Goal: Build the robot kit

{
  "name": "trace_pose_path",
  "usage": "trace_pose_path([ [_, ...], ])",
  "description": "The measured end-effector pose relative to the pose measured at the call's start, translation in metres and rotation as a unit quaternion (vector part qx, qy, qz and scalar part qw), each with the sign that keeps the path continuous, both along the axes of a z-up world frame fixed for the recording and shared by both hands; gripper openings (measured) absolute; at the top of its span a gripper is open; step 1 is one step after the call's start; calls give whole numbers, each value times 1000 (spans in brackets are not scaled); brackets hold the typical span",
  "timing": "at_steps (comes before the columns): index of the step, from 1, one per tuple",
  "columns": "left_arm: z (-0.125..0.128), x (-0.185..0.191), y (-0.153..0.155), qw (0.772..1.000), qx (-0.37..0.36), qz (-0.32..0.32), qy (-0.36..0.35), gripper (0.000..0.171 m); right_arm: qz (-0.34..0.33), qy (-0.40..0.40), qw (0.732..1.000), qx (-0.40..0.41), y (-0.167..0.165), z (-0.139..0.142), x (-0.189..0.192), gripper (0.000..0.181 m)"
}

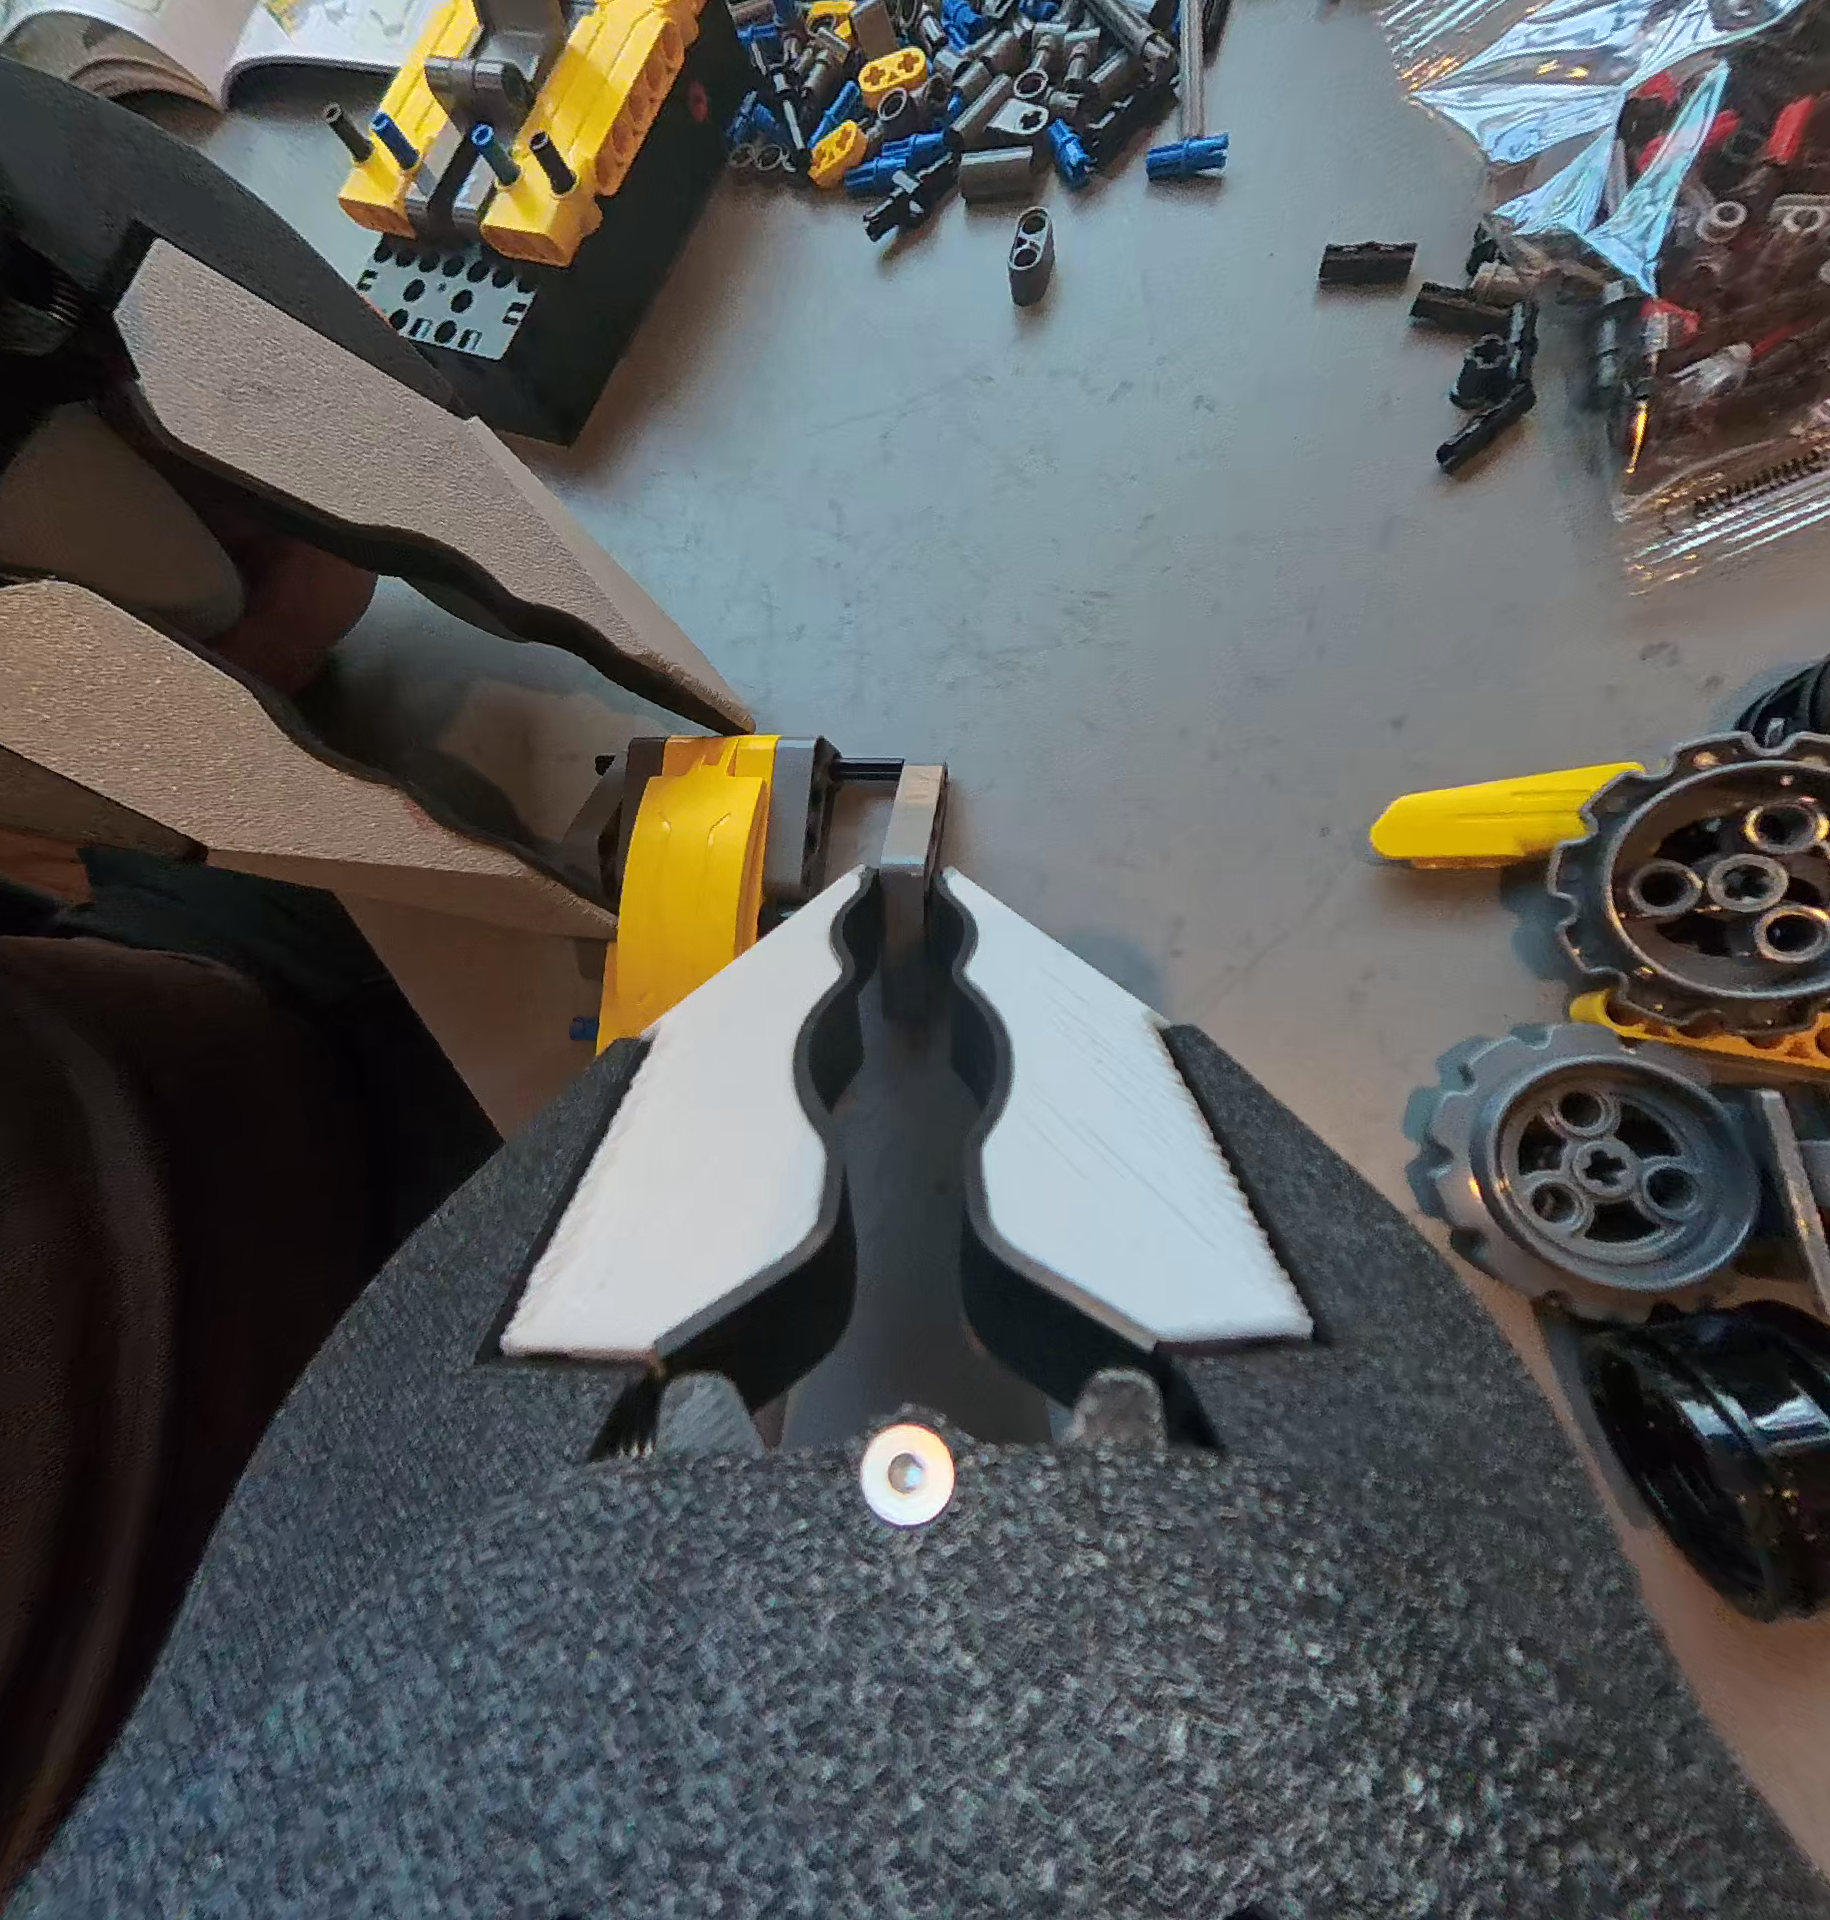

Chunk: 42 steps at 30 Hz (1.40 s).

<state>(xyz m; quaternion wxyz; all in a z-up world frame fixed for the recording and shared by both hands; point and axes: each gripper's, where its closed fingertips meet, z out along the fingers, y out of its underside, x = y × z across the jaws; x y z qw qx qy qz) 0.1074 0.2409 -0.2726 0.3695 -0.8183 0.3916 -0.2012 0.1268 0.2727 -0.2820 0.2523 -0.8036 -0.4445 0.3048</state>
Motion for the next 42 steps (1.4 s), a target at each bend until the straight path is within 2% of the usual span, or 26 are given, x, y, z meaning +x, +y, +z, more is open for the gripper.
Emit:
trace_pose_path([
  [9,0,1,-3,1000,-1,-7,-1,38,39,0,999,-27,-5,0,-1,9],
  [16,-1,2,-3,1000,-6,-10,-5,38,117,-11,992,-48,-10,1,-2,10],
  [19,0,2,-3,1000,-7,-9,-6,38,115,-11,990,-80,-9,1,-2,11],
  [32,-1,2,-3,1000,-11,-10,-9,37,107,2,990,-88,-6,4,1,26],
  [42,-1,2,-3,1000,-8,-10,-7,37,127,22,985,-113,-7,6,-10,19],
])
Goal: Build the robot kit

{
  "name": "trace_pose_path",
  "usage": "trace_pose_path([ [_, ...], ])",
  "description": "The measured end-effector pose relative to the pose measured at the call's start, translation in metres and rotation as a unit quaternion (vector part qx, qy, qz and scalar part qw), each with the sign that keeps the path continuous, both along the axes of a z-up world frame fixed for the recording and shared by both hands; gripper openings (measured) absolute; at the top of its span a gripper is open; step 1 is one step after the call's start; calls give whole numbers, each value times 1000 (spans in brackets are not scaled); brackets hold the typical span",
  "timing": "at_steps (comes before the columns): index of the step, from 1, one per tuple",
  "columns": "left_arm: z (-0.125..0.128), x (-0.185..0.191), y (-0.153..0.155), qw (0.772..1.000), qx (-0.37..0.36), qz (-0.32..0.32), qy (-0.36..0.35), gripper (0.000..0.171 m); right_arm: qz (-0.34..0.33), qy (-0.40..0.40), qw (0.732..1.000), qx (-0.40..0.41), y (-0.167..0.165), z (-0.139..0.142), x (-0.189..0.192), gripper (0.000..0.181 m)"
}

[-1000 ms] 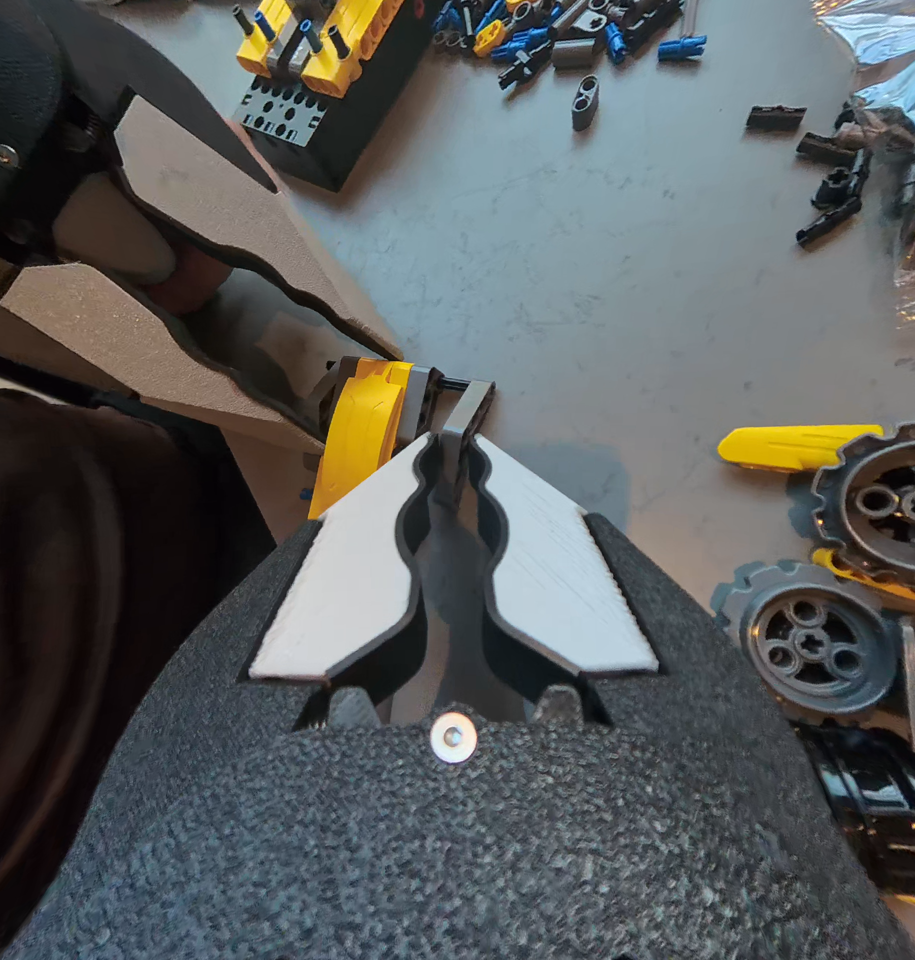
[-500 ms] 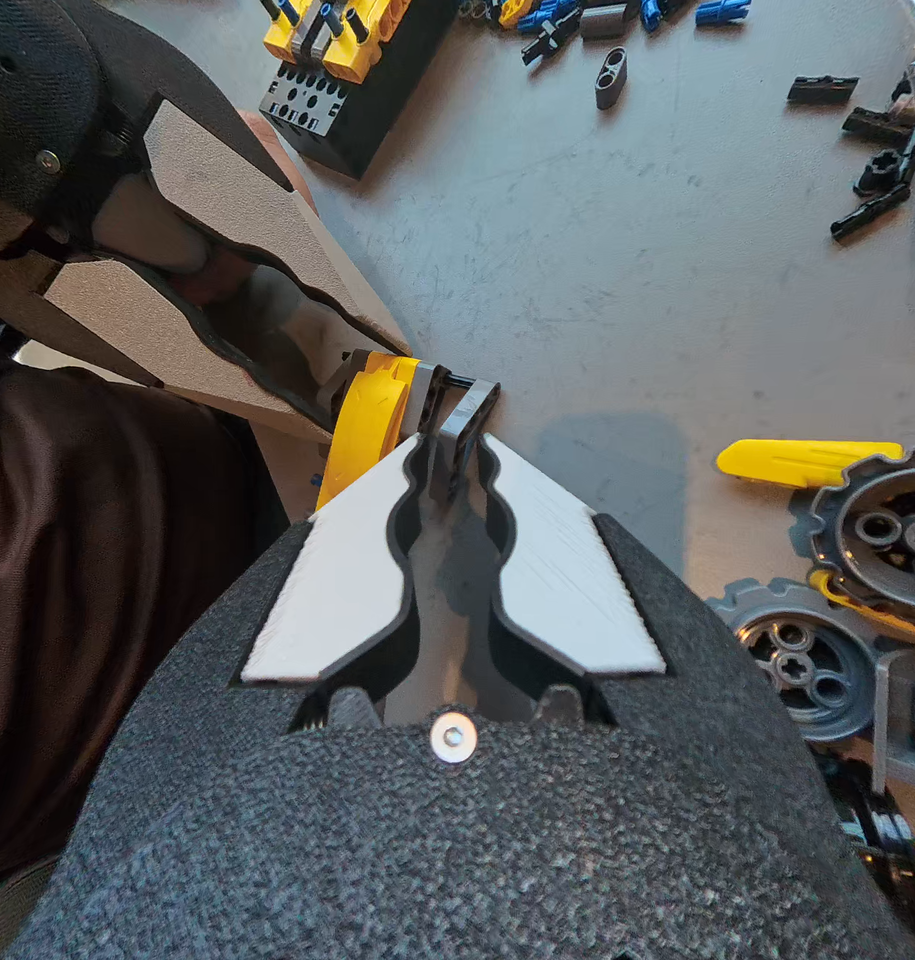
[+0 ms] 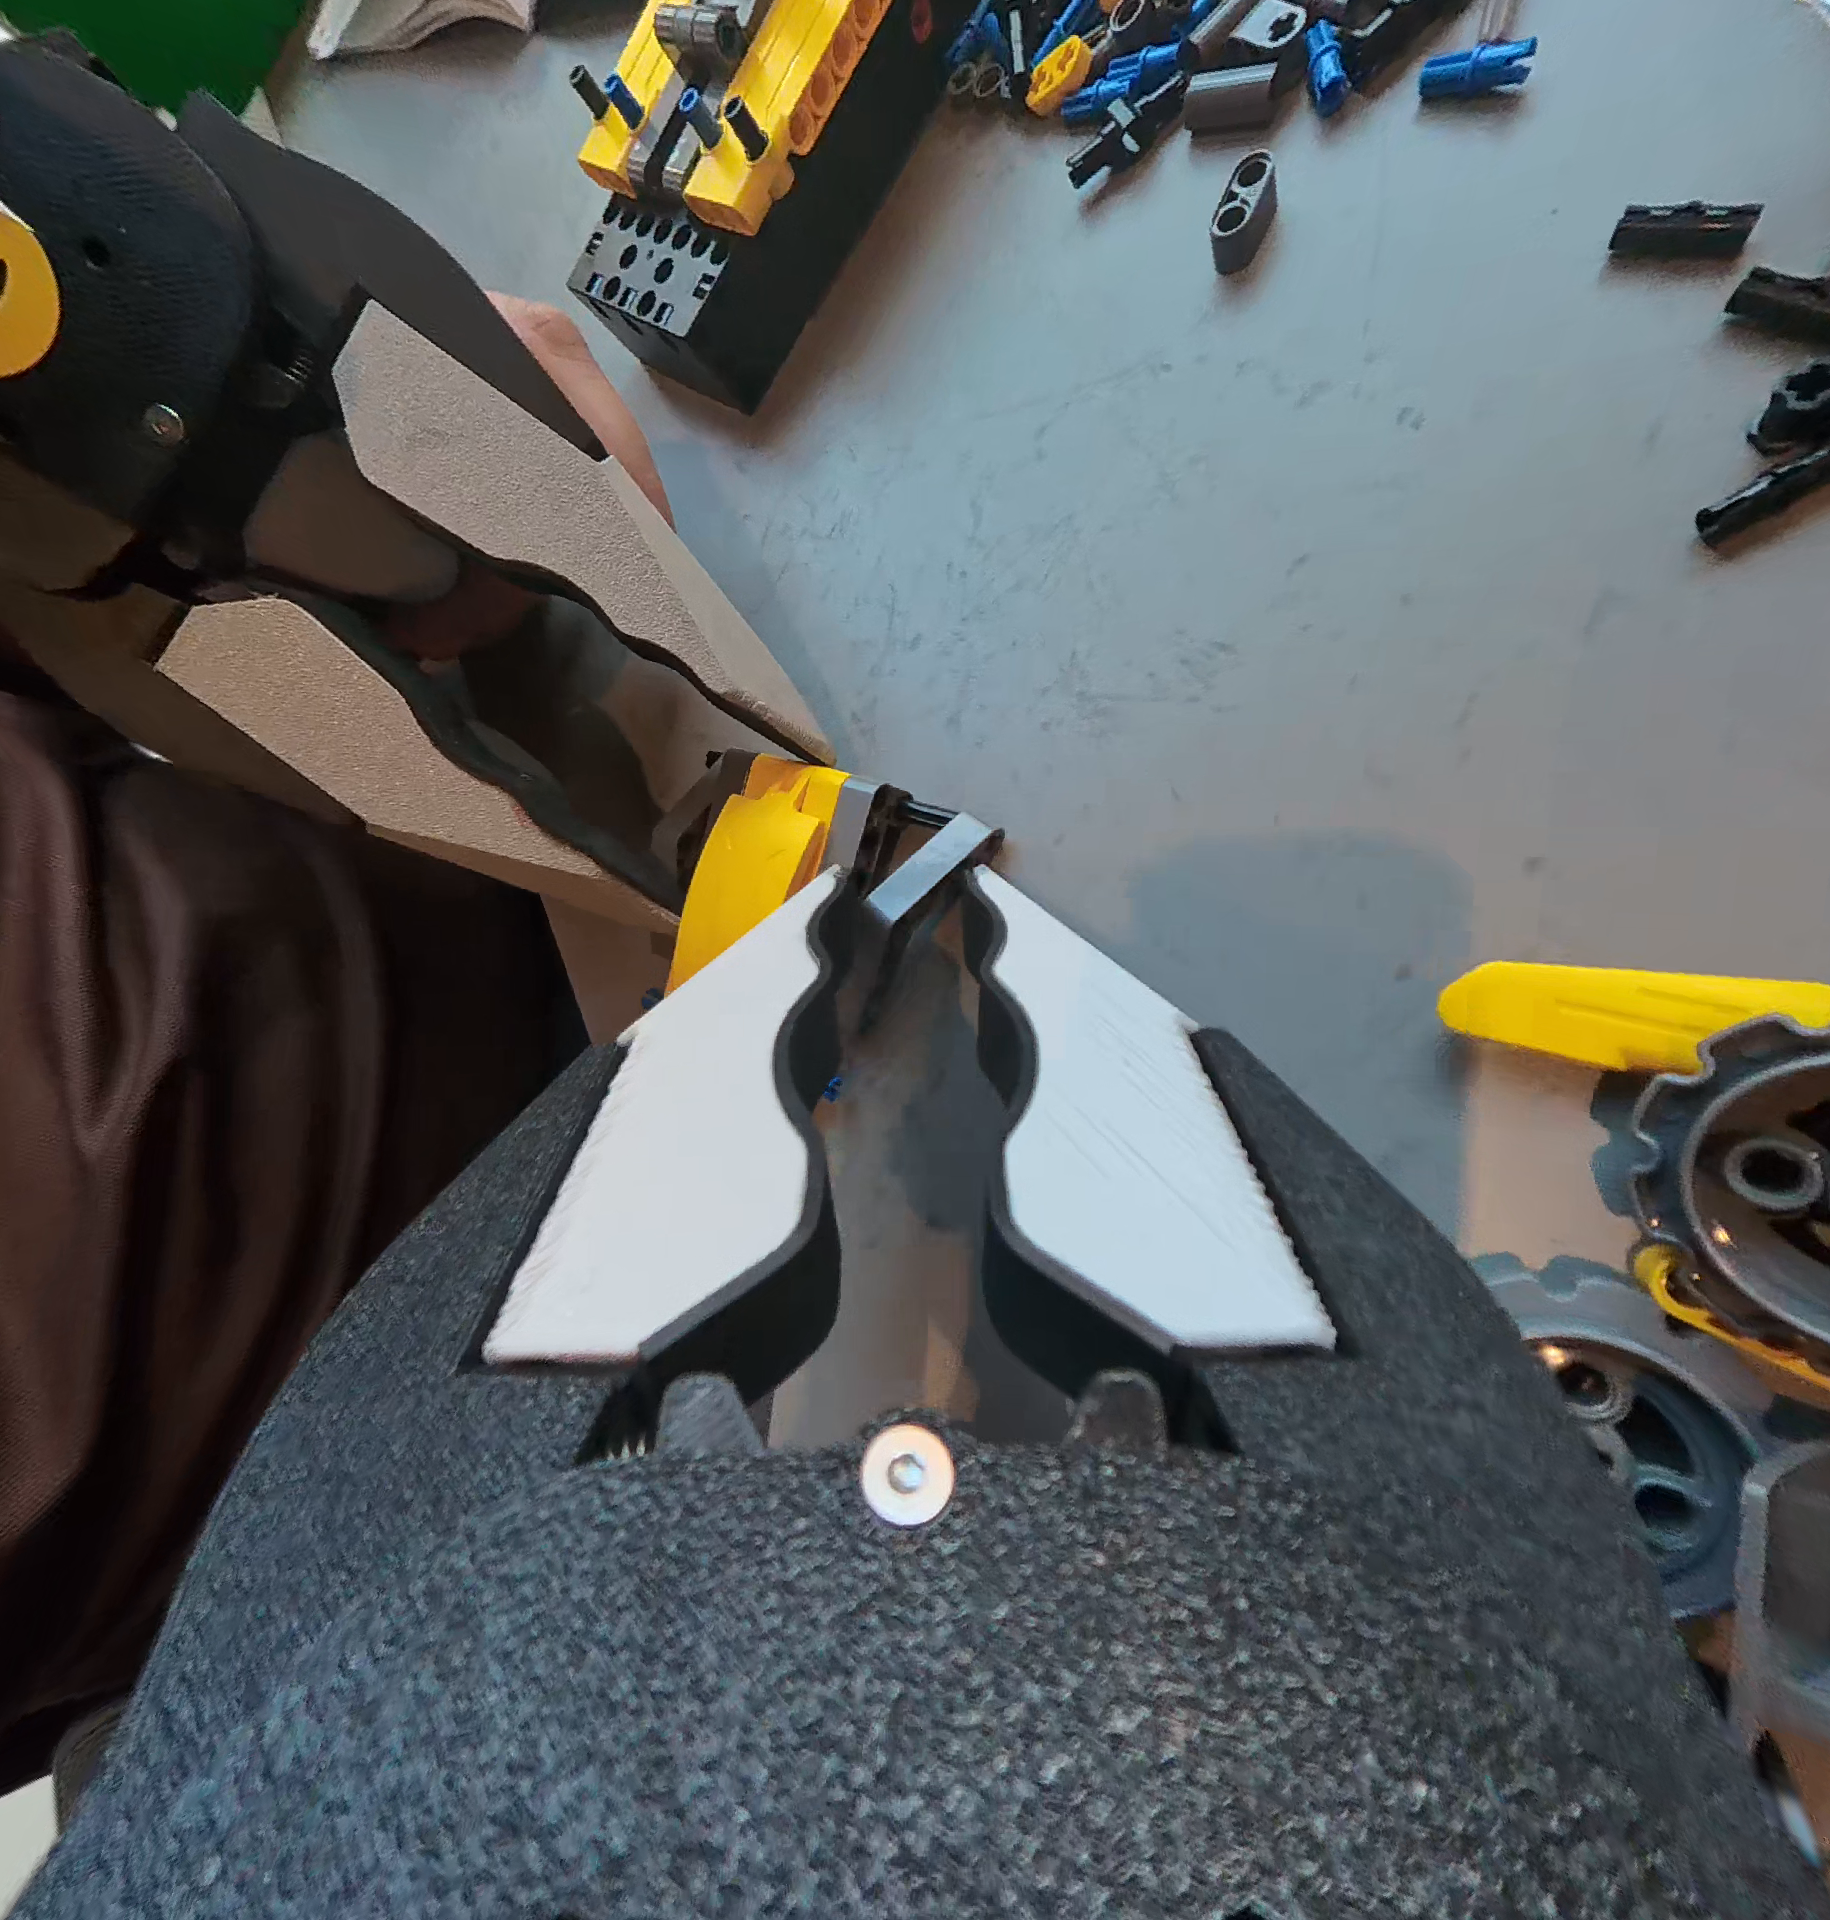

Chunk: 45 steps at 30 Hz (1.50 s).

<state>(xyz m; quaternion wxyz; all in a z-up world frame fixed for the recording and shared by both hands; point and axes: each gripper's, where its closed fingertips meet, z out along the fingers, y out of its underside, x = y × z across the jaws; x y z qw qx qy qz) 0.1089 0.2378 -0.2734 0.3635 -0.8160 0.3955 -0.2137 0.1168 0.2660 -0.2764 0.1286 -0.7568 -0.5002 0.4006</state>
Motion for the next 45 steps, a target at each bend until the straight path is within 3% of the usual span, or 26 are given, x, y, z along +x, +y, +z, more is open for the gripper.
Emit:
trace_pose_path([
  [4,0,0,0,1000,-6,-2,-5,37,7,-2,999,-32,2,0,3,17],
  [13,0,0,0,1000,-6,-3,-5,37,19,-31,999,4,5,-3,4,14],
  [19,0,1,-1,1000,-6,-6,-7,37,54,-5,998,-37,5,-2,4,12],
  [22,2,0,-1,1000,-15,-4,-21,27,53,11,996,-66,6,-2,1,12],
  [26,3,-1,0,1000,-14,-4,-22,27,38,8,999,-38,7,-2,0,11],
  [29,10,-9,-4,999,22,-26,-11,30,32,7,999,-30,6,-2,0,10],
  [31,19,-13,-15,997,51,-60,-8,43,30,8,999,-27,5,-2,1,10],
  [36,12,-27,-15,973,165,-121,108,47,43,12,999,-28,4,-2,-1,10],
  [45,-2,2,-14,966,127,-197,105,46,62,14,998,-21,-3,-3,-4,10],
])
